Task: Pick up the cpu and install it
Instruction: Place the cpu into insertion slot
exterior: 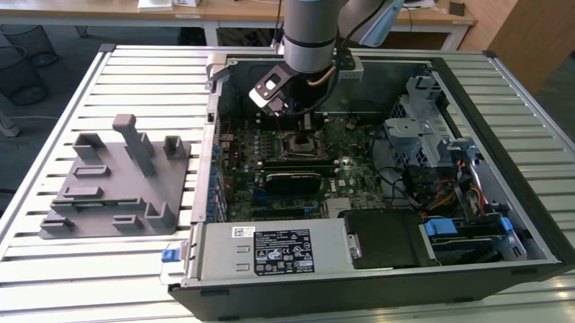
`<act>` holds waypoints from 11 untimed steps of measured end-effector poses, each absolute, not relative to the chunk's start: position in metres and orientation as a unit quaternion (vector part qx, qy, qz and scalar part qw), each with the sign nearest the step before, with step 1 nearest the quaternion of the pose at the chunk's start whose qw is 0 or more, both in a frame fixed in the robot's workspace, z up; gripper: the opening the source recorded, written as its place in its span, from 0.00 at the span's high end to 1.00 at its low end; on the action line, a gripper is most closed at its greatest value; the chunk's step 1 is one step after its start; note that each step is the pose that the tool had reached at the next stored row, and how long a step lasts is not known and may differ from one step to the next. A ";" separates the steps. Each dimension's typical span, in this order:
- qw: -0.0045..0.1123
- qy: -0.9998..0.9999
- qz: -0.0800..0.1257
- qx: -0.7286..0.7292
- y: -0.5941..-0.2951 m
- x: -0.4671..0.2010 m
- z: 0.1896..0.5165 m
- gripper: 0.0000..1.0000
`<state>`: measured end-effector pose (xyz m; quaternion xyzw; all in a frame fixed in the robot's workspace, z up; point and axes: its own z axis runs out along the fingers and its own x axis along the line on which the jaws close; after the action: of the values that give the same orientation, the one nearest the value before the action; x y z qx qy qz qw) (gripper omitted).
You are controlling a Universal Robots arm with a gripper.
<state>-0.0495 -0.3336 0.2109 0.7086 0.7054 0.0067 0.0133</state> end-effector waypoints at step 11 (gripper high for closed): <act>0.013 0.705 0.007 0.709 -0.334 -0.049 0.213 0.89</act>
<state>-0.0495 -0.3336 0.2128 0.7086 0.7054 0.0066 0.0132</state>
